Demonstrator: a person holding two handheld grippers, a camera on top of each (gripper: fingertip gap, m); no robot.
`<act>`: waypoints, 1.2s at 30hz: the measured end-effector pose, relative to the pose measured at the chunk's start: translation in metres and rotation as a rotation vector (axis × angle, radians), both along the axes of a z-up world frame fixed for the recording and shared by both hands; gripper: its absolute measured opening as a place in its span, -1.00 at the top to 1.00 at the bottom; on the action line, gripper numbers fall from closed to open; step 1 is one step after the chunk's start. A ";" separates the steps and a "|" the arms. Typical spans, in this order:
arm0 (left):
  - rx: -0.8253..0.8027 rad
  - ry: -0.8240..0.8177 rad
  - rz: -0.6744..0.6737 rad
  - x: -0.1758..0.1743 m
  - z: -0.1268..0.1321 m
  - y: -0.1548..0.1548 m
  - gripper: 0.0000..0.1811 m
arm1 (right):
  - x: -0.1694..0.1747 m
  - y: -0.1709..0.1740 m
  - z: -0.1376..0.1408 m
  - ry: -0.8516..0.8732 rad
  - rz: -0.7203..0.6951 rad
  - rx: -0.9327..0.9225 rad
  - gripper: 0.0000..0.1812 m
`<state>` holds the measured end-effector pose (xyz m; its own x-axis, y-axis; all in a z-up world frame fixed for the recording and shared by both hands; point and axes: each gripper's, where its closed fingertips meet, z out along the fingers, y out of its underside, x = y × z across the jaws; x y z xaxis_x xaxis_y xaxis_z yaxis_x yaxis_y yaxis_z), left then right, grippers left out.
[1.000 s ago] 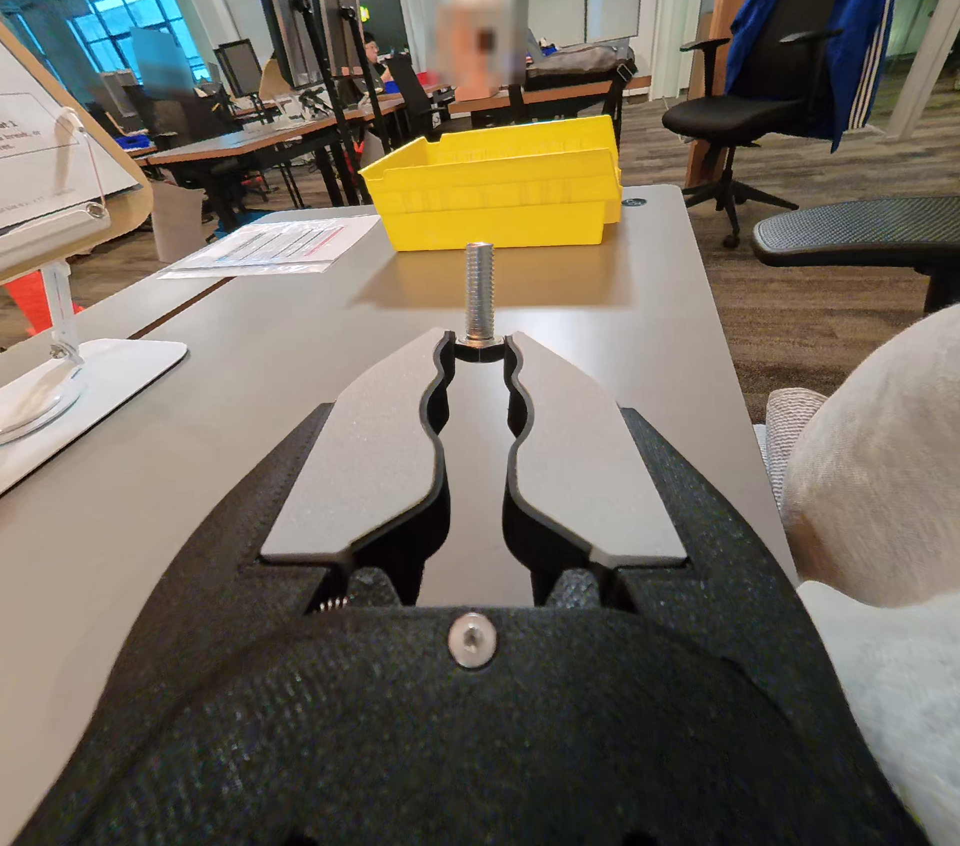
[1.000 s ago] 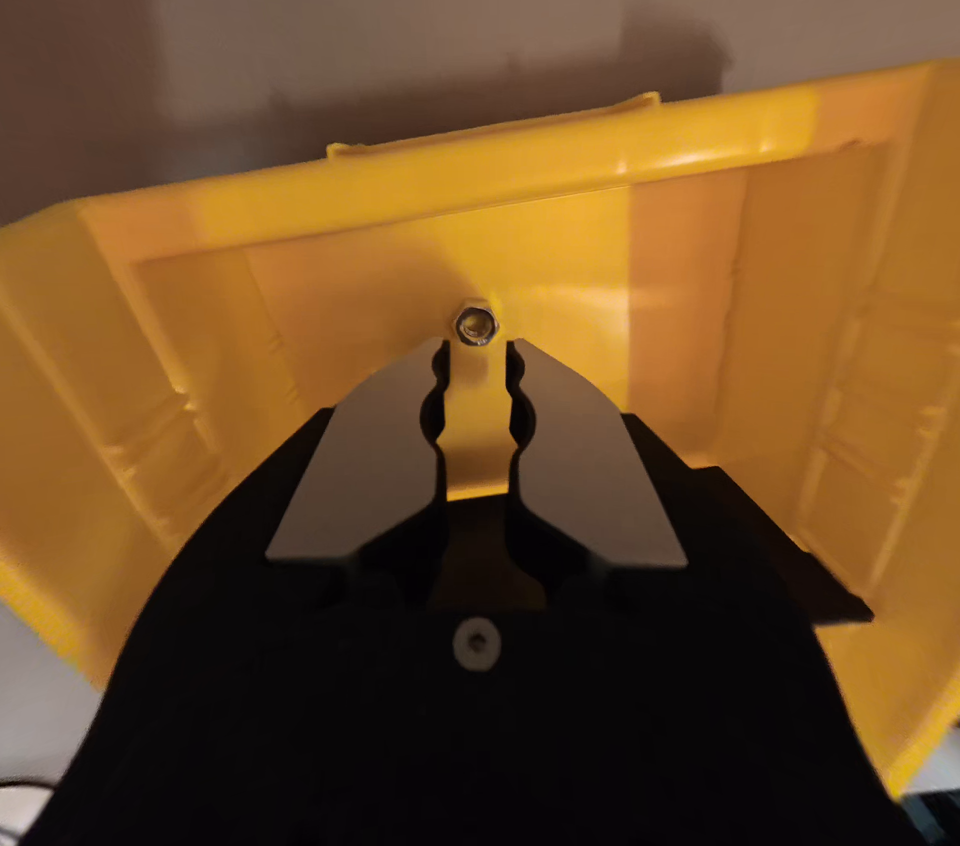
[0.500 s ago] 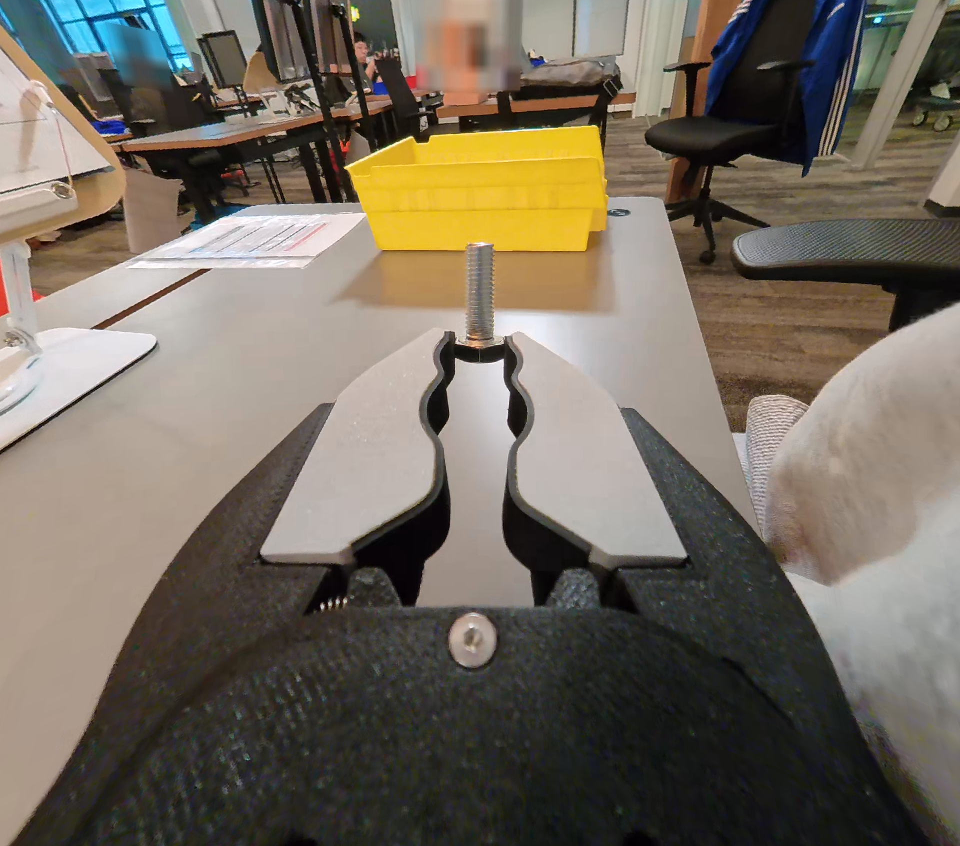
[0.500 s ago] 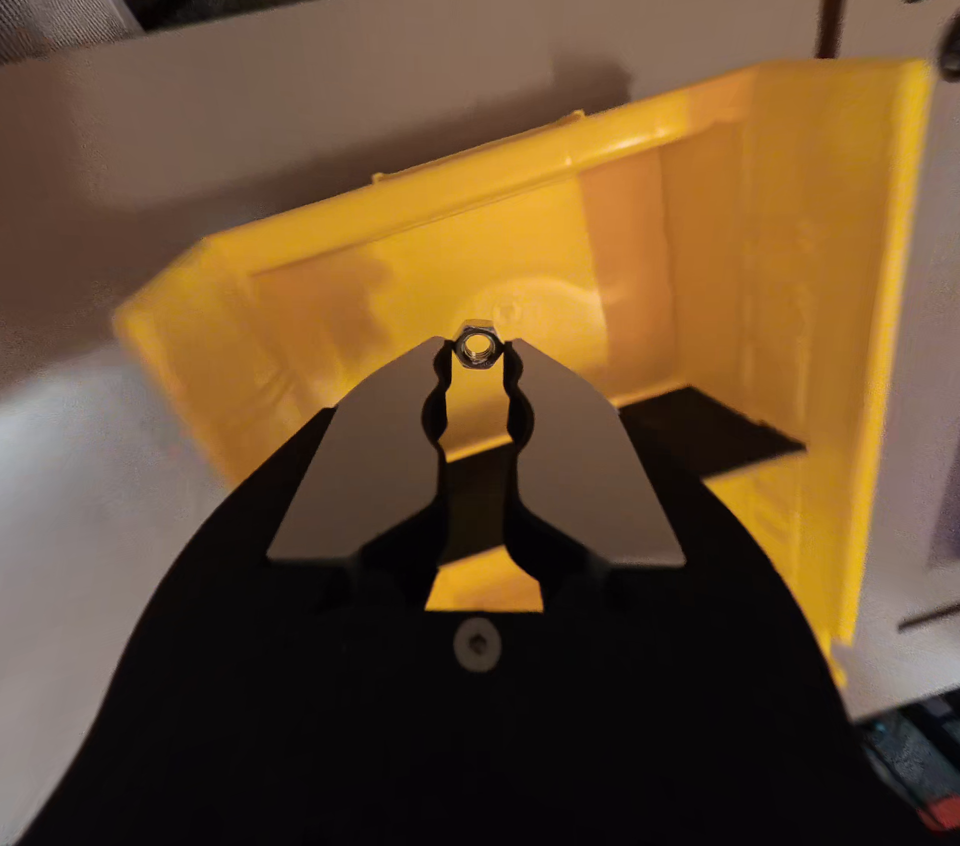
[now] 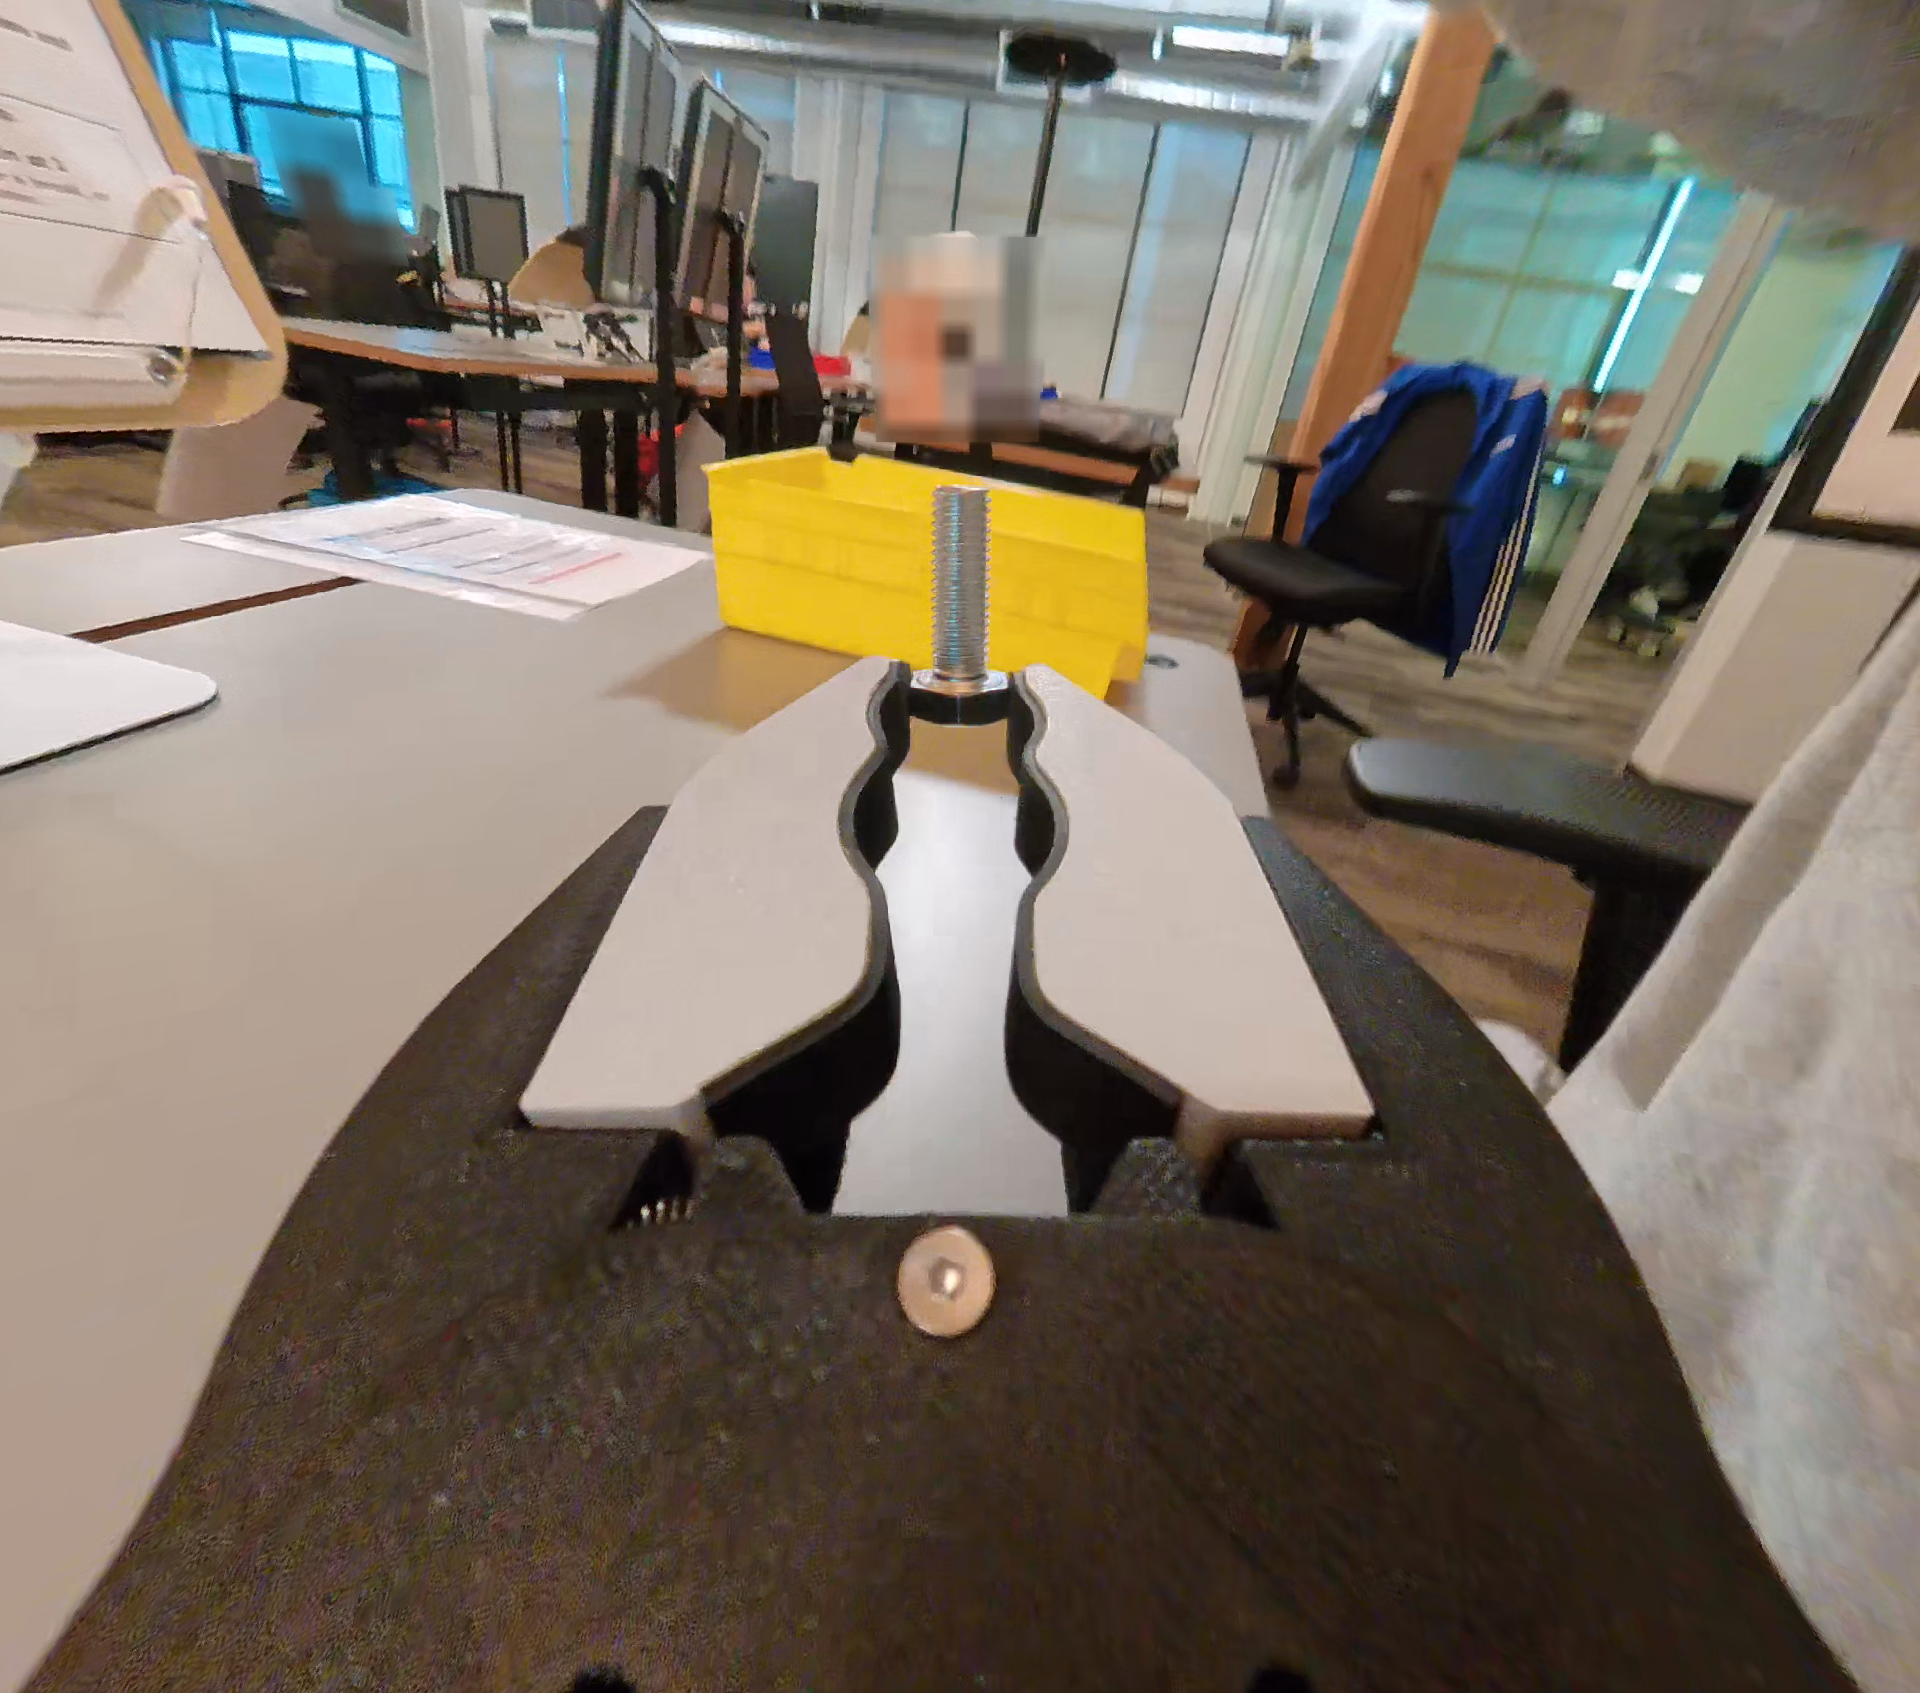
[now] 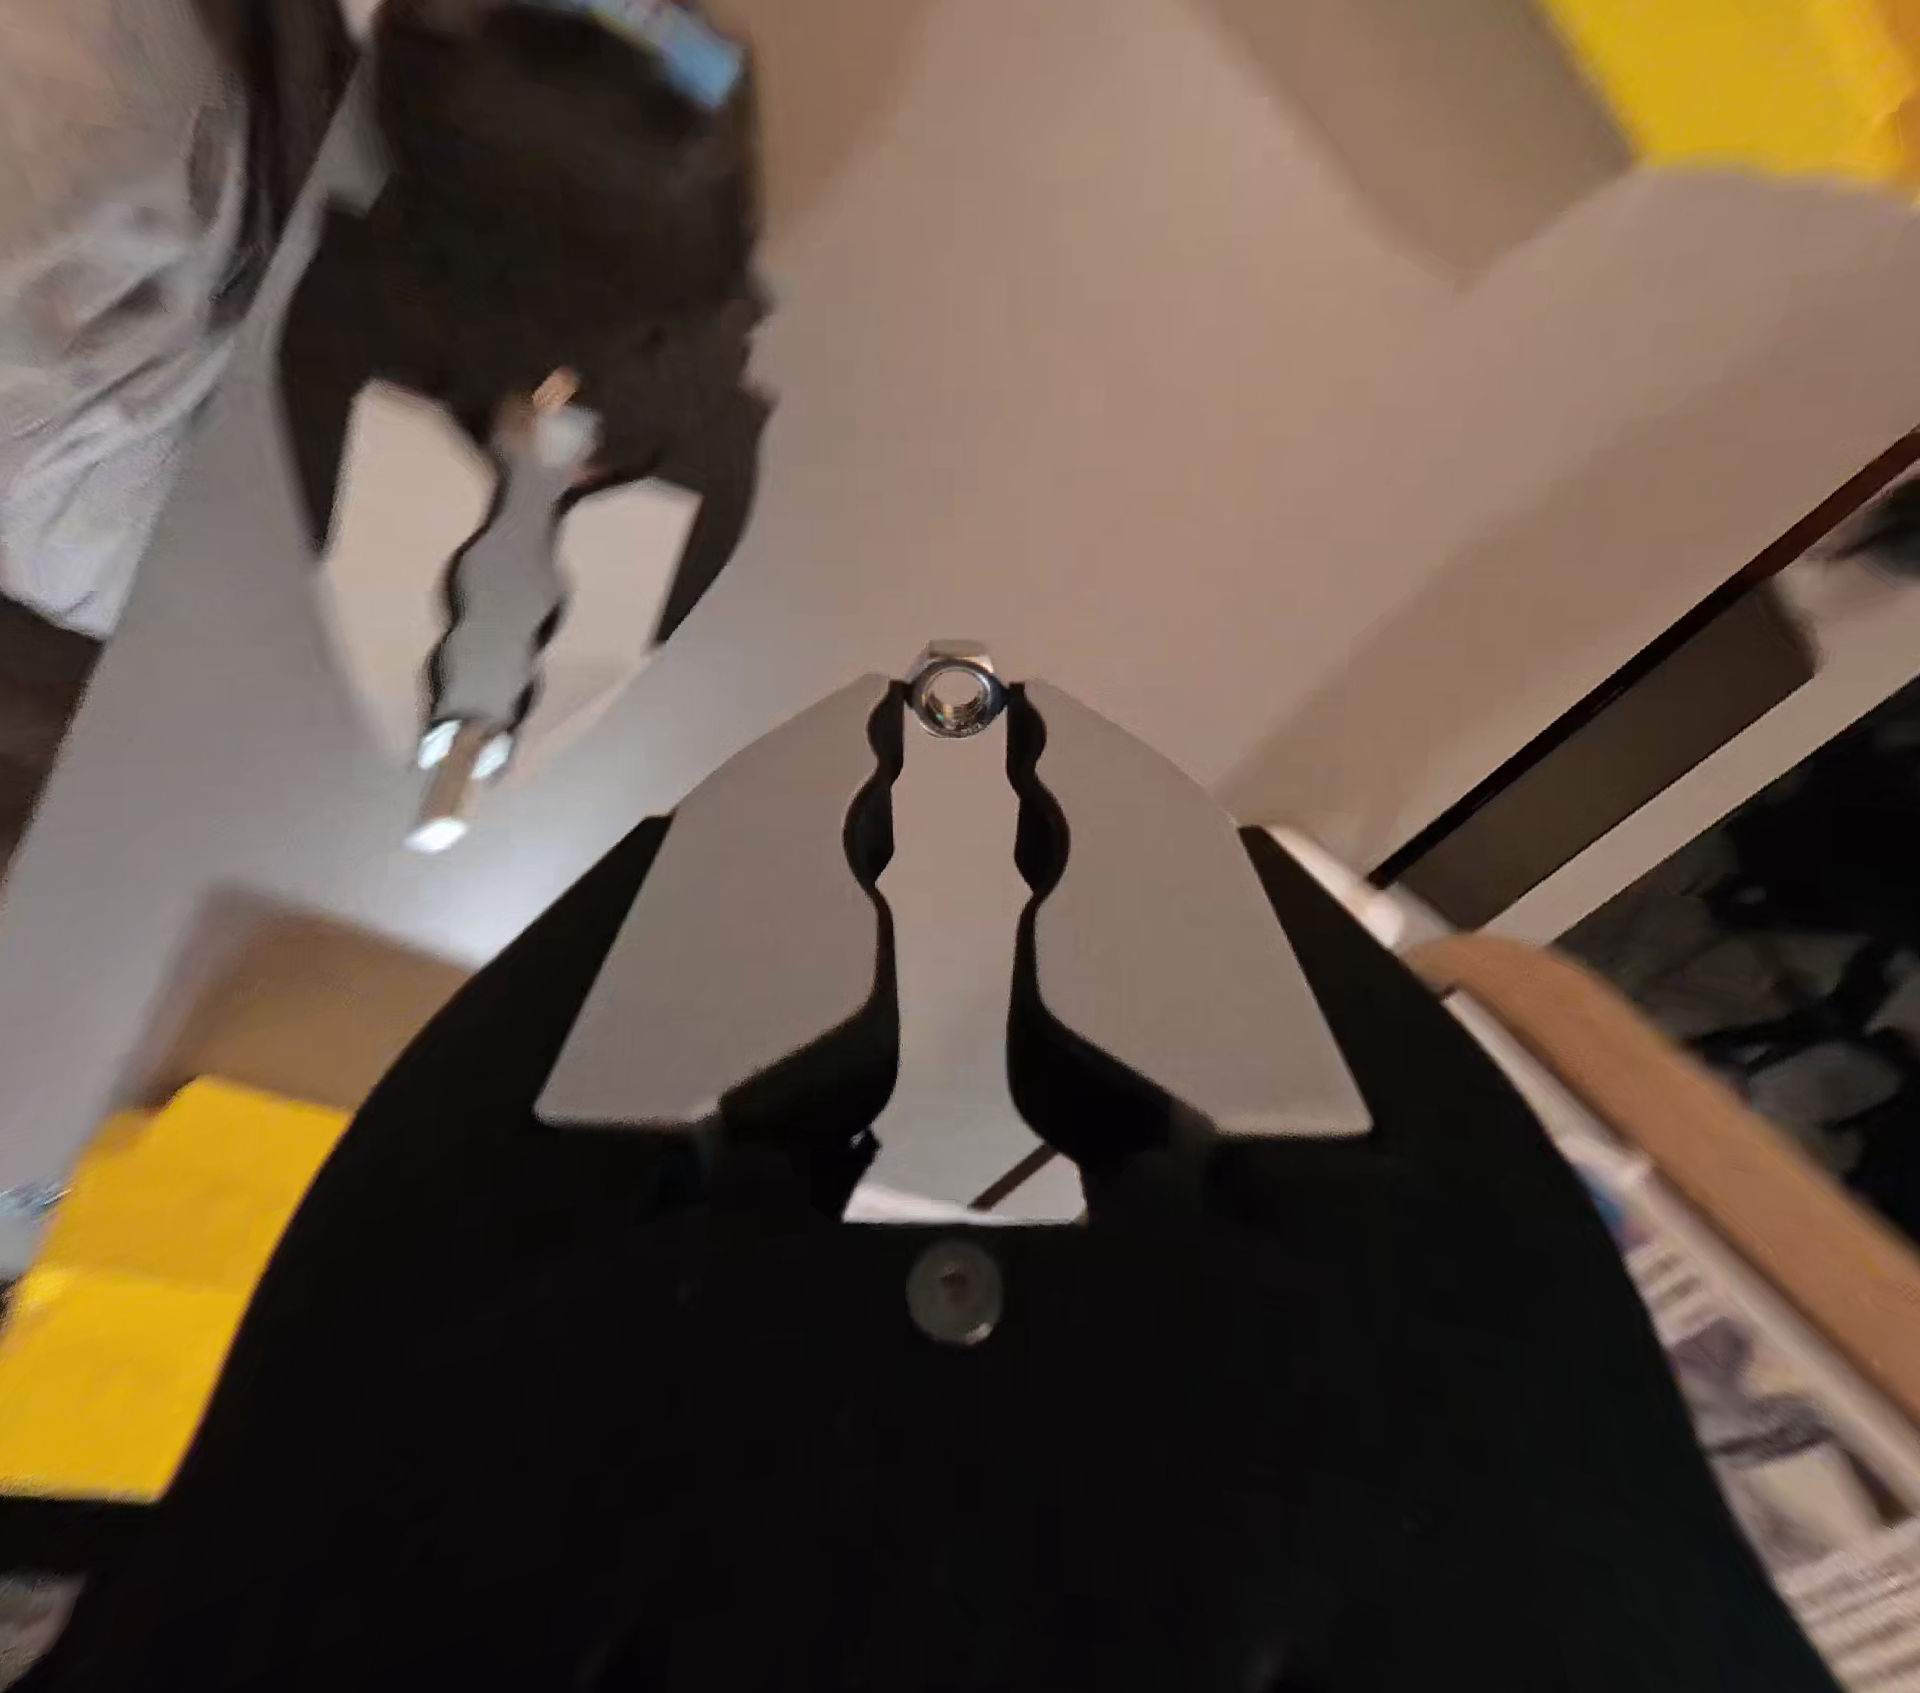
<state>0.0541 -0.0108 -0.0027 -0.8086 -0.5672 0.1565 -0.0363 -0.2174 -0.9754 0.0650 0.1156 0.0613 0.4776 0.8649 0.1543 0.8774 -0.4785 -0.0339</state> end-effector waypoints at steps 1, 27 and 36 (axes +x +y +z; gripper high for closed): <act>-0.041 -0.007 0.019 0.001 0.004 0.005 0.79 | 0.002 -0.021 0.000 -0.005 -0.030 -0.031 0.79; 0.159 -0.166 0.055 -0.018 -0.003 -0.027 0.78 | -0.038 -0.146 -0.038 0.057 -0.136 -0.026 0.79; 0.180 -0.176 0.076 -0.017 -0.005 -0.024 0.78 | -0.037 -0.146 -0.041 0.078 -0.165 -0.055 0.79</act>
<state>0.0371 -0.0351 -0.0079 -0.7682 -0.6337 -0.0912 0.1469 -0.0358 -0.9885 0.0277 -0.0305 0.0206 0.6225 0.7799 0.0656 0.7826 -0.6188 -0.0682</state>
